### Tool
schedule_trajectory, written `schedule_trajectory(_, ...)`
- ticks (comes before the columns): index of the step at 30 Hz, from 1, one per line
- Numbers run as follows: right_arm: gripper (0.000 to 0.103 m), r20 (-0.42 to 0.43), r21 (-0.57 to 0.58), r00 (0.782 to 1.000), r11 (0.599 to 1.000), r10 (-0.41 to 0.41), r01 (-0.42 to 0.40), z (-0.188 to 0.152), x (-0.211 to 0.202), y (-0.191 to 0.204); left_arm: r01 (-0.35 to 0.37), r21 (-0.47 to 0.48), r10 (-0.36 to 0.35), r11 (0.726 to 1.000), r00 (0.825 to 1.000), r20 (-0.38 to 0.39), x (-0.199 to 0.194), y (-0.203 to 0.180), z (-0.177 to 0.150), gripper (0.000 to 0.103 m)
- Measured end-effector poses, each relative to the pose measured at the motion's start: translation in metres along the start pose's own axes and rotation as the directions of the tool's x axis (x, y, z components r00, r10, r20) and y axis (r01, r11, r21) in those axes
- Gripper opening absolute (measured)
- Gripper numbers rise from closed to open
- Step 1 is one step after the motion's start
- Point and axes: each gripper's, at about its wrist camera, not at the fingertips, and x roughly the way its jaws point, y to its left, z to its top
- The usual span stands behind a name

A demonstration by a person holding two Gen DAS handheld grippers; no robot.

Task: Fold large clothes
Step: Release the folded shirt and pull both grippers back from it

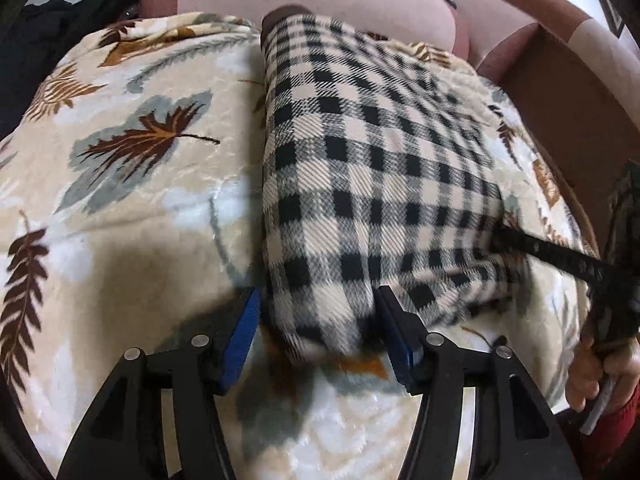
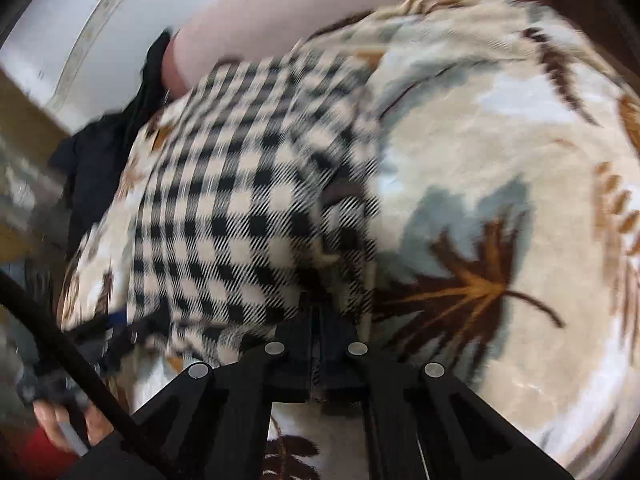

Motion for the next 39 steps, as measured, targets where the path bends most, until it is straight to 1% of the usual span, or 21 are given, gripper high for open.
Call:
schedule_trajectory(1,0.011,0.022,-0.003,0.999,0.999,-0.036,0.036,0.001,-0.005,0.0,-0.002,0.0,0.002,1.0,1.0,0.011,-0.006,0.0,-0.006,0.061)
schedule_trajectory(2,0.028,0.049,-0.004,0.997,0.998,-0.056,0.056,0.0,-0.013,0.001,-0.009,0.001,0.009,1.0,1.0,0.023,-0.012,0.0,-0.014,0.063)
schedule_trajectory(3,0.032,0.078,-0.004,0.996,0.999,-0.052,0.053,-0.001,-0.02,0.003,-0.02,0.007,0.02,1.0,0.999,0.033,-0.018,-0.001,-0.023,0.064)
schedule_trajectory(4,0.032,0.104,-0.009,0.994,0.999,-0.046,0.047,-0.003,-0.029,0.009,-0.03,0.015,0.029,0.999,0.999,0.037,-0.021,-0.002,-0.028,0.064)
schedule_trajectory(7,0.032,0.178,-0.05,0.983,0.998,-0.035,0.045,-0.011,-0.049,0.028,-0.092,0.062,0.088,0.994,0.994,0.066,-0.036,-0.007,-0.055,0.064)
schedule_trajectory(10,0.032,0.195,-0.079,0.98,0.995,-0.041,0.057,-0.025,-0.048,0.051,-0.137,0.085,0.129,0.987,0.988,0.09,-0.045,-0.008,-0.069,0.064)
schedule_trajectory(12,0.032,0.184,-0.07,0.982,0.996,-0.039,0.053,-0.035,-0.046,0.055,-0.159,0.087,0.15,0.983,0.983,0.103,-0.049,-0.008,-0.077,0.064)
schedule_trajectory(14,0.032,0.168,-0.049,0.985,0.998,-0.036,0.045,-0.047,-0.041,0.059,-0.167,0.092,0.156,0.982,0.981,0.114,-0.05,-0.007,-0.084,0.065)
schedule_trajectory(17,0.032,0.157,-0.045,0.987,0.998,-0.032,0.039,-0.06,-0.041,0.06,-0.179,0.095,0.17,0.979,0.98,0.101,-0.045,-0.006,-0.086,0.065)
schedule_trajectory(19,0.035,0.163,-0.035,0.986,0.999,-0.034,0.041,-0.066,-0.043,0.058,-0.173,0.077,0.164,0.982,0.98,0.111,-0.05,-0.006,-0.086,0.065)
schedule_trajectory(21,0.046,0.172,-0.012,0.984,0.999,-0.042,0.045,-0.071,-0.045,0.053,-0.166,0.058,0.158,0.984,0.979,0.126,-0.058,-0.007,-0.087,0.065)
schedule_trajectory(24,0.047,0.168,0.02,0.984,0.998,-0.057,0.054,-0.073,-0.043,0.046,-0.164,0.034,0.158,0.986,0.977,0.141,-0.067,-0.006,-0.09,0.068)
schedule_trajectory(26,0.052,0.158,0.044,0.984,0.996,-0.087,0.081,-0.073,-0.042,0.038,-0.16,0.018,0.156,0.987,0.977,0.142,-0.068,-0.004,-0.09,0.068)
schedule_trajectory(28,0.054,0.145,0.094,0.985,0.992,-0.097,0.084,-0.072,-0.041,0.028,-0.153,-0.008,0.153,0.988,0.978,0.14,-0.066,0.001,-0.091,0.068)
schedule_trajectory(29,0.056,0.136,0.131,0.987,0.989,-0.088,0.07,-0.072,-0.04,0.021,-0.152,-0.018,0.153,0.988,0.979,0.135,-0.064,0.003,-0.091,0.068)
schedule_trajectory(32,0.062,0.113,0.227,0.994,0.974,-0.012,-0.014,-0.074,-0.033,0.004,-0.159,-0.026,0.161,0.987,0.978,0.132,-0.059,0.008,-0.093,0.068)
schedule_trajectory(34,0.066,0.1,0.273,0.992,0.957,0.071,-0.096,-0.075,-0.025,-0.002,-0.153,-0.034,0.156,0.988,0.979,0.127,-0.056,0.011,-0.092,0.068)
schedule_trajectory(35,0.069,0.099,0.306,0.986,0.938,0.137,-0.161,-0.076,-0.018,-0.006,-0.149,-0.039,0.153,0.988,0.98,0.125,-0.054,0.012,-0.092,0.068)
schedule_trajectory(36,0.074,0.099,0.333,0.978,0.92,0.185,-0.208,-0.075,-0.012,-0.008,-0.147,-0.041,0.151,0.988,0.981,0.124,-0.053,0.013,-0.092,0.068)
schedule_trajectory(37,0.076,0.106,0.352,0.971,0.905,0.216,-0.24,-0.074,-0.006,-0.01,-0.146,-0.043,0.15,0.988,0.981,0.123,-0.052,0.013,-0.092,0.068)
schedule_trajectory(39,0.081,0.133,0.362,0.962,0.892,0.238,-0.27,-0.066,0.002,-0.011,-0.143,-0.042,0.147,0.989,0.982,0.121,-0.05,0.015,-0.092,0.068)
